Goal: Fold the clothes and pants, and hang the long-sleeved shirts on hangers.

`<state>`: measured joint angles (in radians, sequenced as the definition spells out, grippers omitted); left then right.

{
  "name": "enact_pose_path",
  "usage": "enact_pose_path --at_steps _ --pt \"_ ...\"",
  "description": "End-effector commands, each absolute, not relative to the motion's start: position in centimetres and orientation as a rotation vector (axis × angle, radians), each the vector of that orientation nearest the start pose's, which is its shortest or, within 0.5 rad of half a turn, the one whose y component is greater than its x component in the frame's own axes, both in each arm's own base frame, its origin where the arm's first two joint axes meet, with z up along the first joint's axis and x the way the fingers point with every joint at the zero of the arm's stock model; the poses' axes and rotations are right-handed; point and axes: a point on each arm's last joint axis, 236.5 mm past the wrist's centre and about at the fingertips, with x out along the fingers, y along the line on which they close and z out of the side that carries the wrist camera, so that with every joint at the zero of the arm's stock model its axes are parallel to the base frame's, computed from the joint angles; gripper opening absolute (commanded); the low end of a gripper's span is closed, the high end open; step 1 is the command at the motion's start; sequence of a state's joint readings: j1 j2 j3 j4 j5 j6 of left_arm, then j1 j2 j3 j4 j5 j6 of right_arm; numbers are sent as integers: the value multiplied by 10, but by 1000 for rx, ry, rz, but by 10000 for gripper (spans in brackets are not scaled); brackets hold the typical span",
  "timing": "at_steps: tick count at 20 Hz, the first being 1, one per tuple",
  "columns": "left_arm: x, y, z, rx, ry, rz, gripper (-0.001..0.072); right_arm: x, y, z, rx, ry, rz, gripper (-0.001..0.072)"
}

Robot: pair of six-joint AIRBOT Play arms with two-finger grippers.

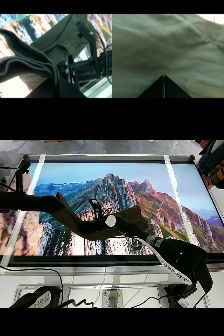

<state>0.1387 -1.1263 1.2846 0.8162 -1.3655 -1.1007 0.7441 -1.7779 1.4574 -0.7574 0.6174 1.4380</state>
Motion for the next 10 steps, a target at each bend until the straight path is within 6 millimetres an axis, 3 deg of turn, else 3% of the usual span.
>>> enact_pose_path --at_steps 1,5,8,10 --pt "368 -144 148 -277 964 -751 16 401 411 -10 294 1086 772 13" --pt "394 -255 140 -403 888 -891 15 470 269 15 351 1087 571 13" --pt "408 -348 103 -447 839 -878 14 484 162 28 405 1120 428 13" --pt "413 -397 70 -502 815 -819 14 479 106 29 441 1158 350 13"
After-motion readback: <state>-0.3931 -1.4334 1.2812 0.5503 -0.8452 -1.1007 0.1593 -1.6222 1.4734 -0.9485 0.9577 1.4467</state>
